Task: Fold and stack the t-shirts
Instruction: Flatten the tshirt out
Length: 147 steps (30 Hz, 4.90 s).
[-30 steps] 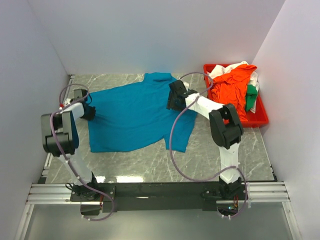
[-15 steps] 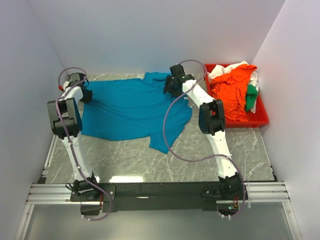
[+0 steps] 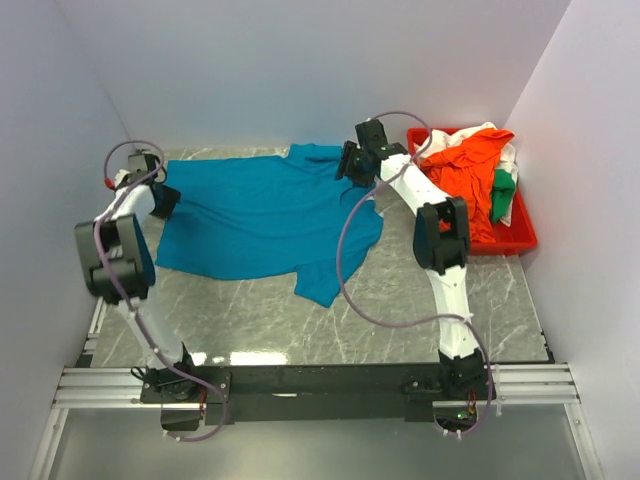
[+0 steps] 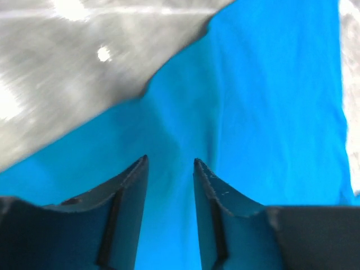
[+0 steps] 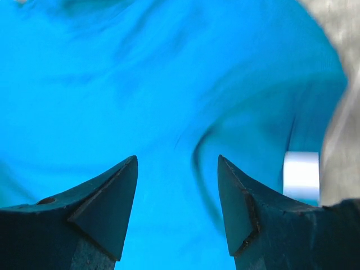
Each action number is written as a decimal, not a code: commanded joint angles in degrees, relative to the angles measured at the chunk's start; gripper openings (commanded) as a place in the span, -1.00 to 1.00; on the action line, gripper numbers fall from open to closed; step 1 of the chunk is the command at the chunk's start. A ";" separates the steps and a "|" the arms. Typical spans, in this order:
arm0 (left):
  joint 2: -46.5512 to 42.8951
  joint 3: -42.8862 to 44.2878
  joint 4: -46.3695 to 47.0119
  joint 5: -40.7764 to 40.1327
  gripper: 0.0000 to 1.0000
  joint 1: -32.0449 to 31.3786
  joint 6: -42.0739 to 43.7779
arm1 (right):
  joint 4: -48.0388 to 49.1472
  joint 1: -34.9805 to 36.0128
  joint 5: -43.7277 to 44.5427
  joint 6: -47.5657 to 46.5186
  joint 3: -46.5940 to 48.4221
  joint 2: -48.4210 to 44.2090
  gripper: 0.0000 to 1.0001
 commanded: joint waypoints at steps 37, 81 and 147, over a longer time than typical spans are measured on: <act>-27.76 -33.84 -4.63 -14.68 -0.31 -1.90 -7.21 | 26.43 13.43 2.35 1.31 -56.98 -38.17 0.27; -41.04 -48.88 -6.31 -20.04 -0.17 -0.31 -15.21 | 27.67 12.02 0.50 1.75 -59.27 -38.78 0.25; -53.35 -57.05 7.14 -6.34 -0.99 1.53 -7.65 | 10.09 32.75 26.34 6.67 -57.78 -37.12 0.22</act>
